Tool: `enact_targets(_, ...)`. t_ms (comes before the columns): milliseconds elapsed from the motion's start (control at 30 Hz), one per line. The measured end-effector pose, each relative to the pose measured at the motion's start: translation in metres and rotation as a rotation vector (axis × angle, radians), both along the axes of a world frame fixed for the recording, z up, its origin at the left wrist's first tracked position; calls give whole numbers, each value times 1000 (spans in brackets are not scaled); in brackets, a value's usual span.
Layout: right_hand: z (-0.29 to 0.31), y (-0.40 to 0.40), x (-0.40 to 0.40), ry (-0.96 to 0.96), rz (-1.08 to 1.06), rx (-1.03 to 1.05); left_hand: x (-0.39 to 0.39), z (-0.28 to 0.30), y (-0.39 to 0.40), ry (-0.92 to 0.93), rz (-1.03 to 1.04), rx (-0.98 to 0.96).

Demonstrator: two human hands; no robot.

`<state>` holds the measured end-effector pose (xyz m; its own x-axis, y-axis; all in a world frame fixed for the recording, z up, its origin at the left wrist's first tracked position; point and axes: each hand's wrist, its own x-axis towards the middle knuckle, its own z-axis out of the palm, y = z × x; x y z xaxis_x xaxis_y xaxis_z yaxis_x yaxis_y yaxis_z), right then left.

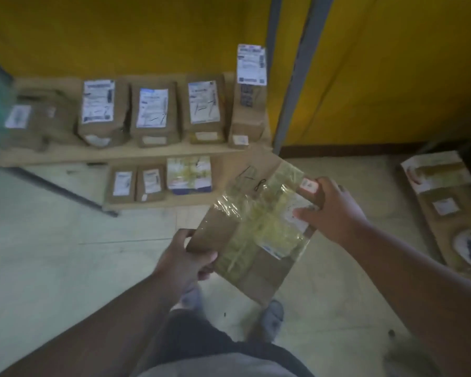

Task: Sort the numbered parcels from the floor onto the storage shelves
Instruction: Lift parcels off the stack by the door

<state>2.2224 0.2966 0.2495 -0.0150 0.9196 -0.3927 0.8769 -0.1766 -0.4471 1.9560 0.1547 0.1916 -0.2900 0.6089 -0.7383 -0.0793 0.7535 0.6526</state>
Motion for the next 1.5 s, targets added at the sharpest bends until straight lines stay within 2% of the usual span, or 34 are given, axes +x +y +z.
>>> enact_targets(200, -33, -2, -41, -7, 127, -88, -25, -23, -32, -36, 136, -107)
enact_targets(333, -75, 2, -78, -27, 158, -125, -44, -64, -41, -87, 211, -148)
enact_targets(533, -162, 23, -137, -40, 56, -137, -69, -148, -19, -104, 278, -169)
enact_targets(733, -271, 70, -162, -26, 15, -121, -106, -253, 25, -122, 310, -175)
enact_targets(867, -338, 108, -173, -104, 51, -45, -119, -329, 67, -176, 305, -176)
enact_targets(1000, -368, 133, -172, -262, 75, 70, -98, -385, 110, -222, 262, -195)
enact_targets(1267, -399, 187, -163, -372, 124, 95, -67, -416, 161, -256, 294, -164)
enact_targets(1433, -430, 239, -181, -289, 35, 8, -60, -430, 183, -263, 423, -102)
enact_targets(1500, -440, 260, -180, -193, 17, 1, -48, -436, 192, -281, 487, -72)
